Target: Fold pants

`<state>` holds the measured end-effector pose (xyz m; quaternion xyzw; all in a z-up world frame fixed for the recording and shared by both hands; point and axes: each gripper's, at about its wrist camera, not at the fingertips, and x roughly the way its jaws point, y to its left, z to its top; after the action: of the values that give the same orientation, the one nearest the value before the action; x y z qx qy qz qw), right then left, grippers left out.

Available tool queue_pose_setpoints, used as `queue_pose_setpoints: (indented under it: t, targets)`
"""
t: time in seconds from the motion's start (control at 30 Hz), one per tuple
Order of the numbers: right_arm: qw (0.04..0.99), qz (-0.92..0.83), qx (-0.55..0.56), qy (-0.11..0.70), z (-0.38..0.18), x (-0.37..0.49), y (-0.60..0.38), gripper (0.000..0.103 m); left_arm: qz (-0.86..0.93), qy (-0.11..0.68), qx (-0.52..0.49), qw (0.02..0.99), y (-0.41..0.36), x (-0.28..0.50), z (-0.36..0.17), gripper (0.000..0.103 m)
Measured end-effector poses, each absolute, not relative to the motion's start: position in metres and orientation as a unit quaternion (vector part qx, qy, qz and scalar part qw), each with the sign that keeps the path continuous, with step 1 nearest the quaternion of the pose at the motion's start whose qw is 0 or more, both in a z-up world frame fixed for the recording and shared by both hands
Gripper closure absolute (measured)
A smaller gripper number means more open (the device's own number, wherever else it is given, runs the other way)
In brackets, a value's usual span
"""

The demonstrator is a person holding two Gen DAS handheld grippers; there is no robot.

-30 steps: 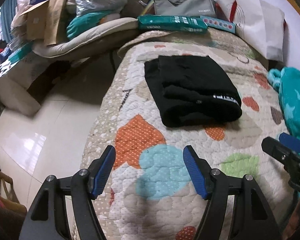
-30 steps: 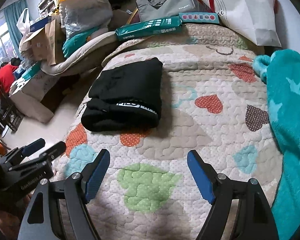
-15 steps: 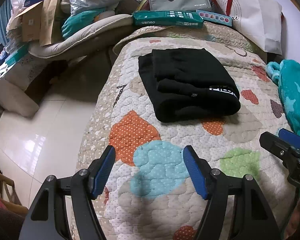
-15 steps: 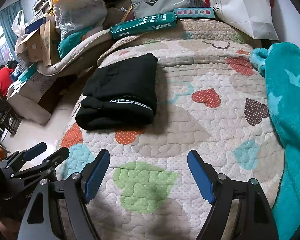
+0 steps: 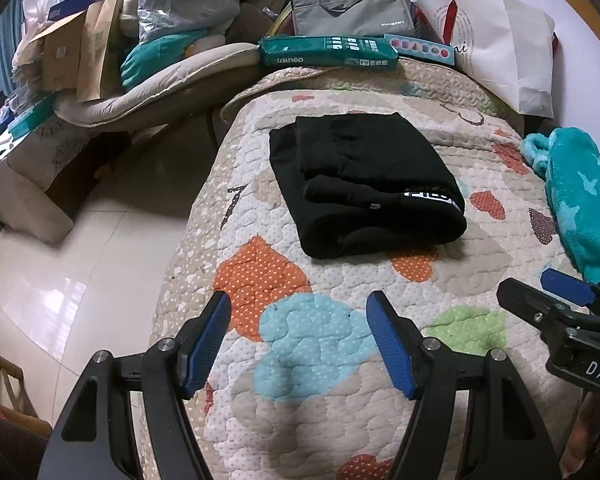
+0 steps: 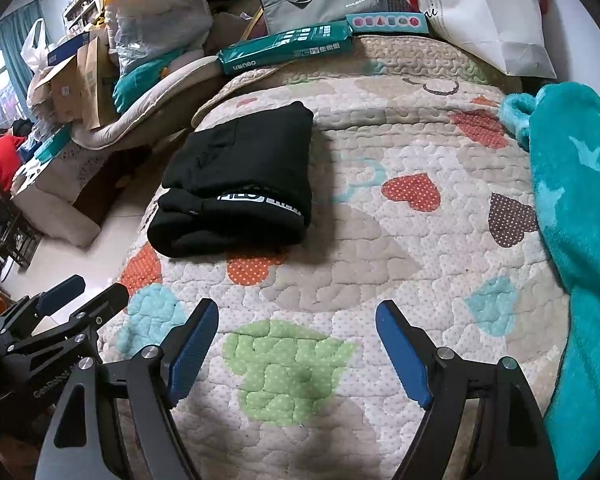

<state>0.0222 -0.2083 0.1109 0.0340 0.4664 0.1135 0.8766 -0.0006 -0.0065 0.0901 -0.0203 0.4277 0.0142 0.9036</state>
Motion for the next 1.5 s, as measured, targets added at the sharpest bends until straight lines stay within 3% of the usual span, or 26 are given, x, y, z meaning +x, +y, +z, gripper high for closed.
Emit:
queue_pose_setpoints:
  t: [1.5]
  targets:
    - [0.874, 0.112, 0.032, 0.471, 0.1074, 0.0218, -0.2082, 0.016, 0.018, 0.418, -0.032, 0.908, -0.0031, -0.0030, 0.0905, 0.033]
